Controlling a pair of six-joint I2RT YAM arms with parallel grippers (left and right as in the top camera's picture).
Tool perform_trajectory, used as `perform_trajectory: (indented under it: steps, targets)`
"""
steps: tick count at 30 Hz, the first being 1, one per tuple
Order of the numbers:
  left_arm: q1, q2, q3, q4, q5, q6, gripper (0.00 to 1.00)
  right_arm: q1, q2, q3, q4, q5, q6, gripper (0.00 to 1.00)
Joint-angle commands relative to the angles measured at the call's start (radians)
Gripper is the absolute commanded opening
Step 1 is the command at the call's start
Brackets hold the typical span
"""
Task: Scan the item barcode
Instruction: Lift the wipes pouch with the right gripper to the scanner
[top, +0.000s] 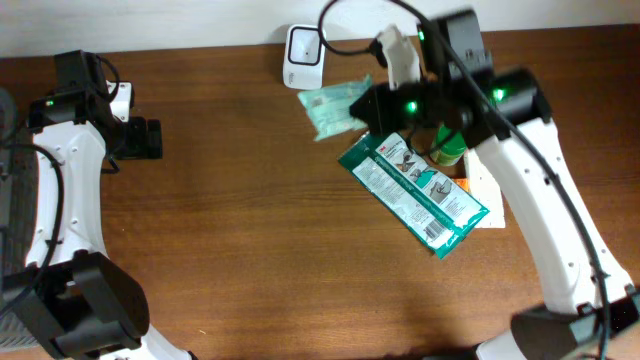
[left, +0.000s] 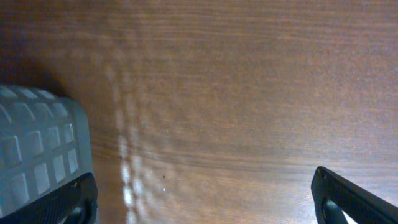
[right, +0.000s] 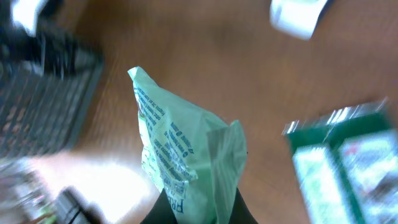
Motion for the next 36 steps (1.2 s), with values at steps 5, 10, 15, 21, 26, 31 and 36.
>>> perform_trajectory:
  steps: [5,10,15,21,26,31,36]
  targets:
    - [0.003,-0.005,0.008,0.003,-0.013,0.016,0.99,0.104,0.349,0.4,0.15,0.646,-0.299,0.04]
    - [0.003,-0.005,0.008,0.003,-0.013,0.016,0.99,0.146,0.583,0.4,0.565,0.809,-0.719,0.04]
    - [0.003,-0.005,0.008,0.003,-0.013,0.016,0.99,0.15,0.772,0.398,0.911,0.865,-1.017,0.04]
    - [0.003,-0.005,0.008,0.003,-0.013,0.016,0.99,0.15,0.84,0.391,0.966,0.897,-1.145,0.04]
    - [0.003,-0.005,0.008,0.003,-0.013,0.016,0.99,0.151,0.84,0.391,0.966,0.901,-1.145,0.04]
    - [0.003,-0.005,0.008,0.003,-0.013,0.016,0.99,0.151,0.813,0.391,0.966,0.921,-1.144,0.04]
    - [0.003,-0.005,0.008,0.003,-0.012,0.016,0.99,0.144,0.661,0.392,0.83,0.82,-0.874,0.04]
